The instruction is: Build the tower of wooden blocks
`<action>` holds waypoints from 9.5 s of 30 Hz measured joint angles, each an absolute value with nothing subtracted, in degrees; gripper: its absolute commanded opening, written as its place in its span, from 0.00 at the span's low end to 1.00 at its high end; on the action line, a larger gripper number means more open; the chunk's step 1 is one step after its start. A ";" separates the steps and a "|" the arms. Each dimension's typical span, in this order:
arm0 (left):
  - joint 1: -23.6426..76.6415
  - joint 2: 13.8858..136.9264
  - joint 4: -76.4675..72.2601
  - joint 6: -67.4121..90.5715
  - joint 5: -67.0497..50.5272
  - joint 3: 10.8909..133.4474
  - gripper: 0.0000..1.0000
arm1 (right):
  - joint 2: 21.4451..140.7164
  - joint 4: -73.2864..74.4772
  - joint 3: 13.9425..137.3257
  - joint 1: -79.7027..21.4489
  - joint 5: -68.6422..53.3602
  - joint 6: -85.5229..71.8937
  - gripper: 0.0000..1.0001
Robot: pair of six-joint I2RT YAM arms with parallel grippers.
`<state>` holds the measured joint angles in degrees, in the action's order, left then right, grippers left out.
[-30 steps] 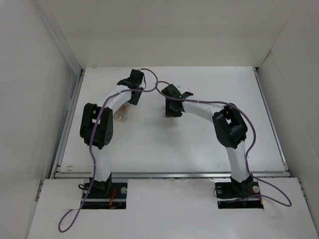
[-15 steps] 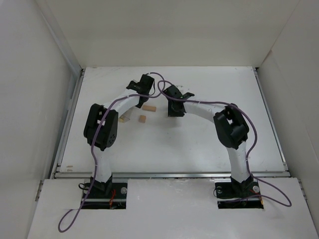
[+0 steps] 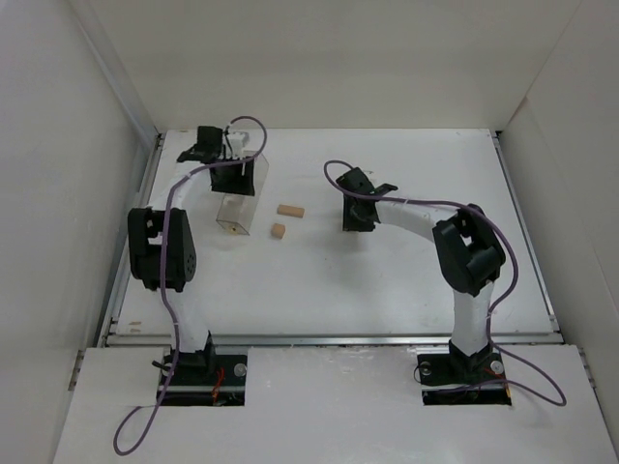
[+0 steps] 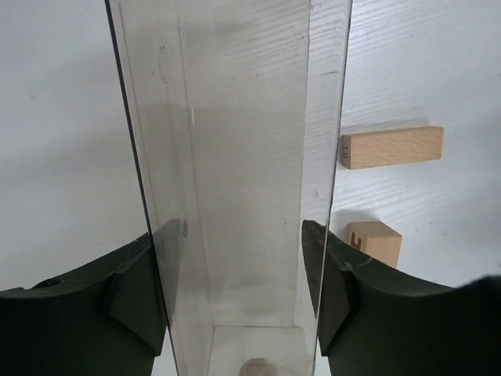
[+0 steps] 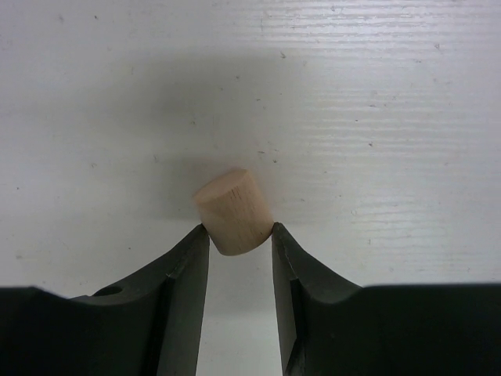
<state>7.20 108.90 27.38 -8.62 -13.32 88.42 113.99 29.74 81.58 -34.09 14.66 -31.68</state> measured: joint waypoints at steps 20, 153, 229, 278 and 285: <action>-9.76 117.12 24.91 -3.70 -45.39 83.40 0.46 | 114.69 27.75 84.12 -33.82 9.91 -28.08 0.26; 30.44 108.90 34.15 -50.04 -15.07 90.76 0.68 | 96.99 21.41 65.78 -21.34 2.33 -21.34 0.81; 39.33 117.67 43.13 -46.94 -13.89 95.96 0.00 | 87.96 21.32 58.00 -21.32 4.10 -19.03 0.81; 27.77 93.97 40.23 -37.71 -22.24 89.32 0.59 | 103.04 20.23 75.31 -23.00 -2.02 -15.38 0.70; 27.86 83.81 31.73 -27.20 -15.84 80.07 0.59 | 112.77 22.79 82.96 -28.93 -0.19 -12.47 0.65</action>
<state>27.86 83.81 31.73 -27.20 -15.84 80.07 112.77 22.79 82.96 -28.93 -0.19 -12.47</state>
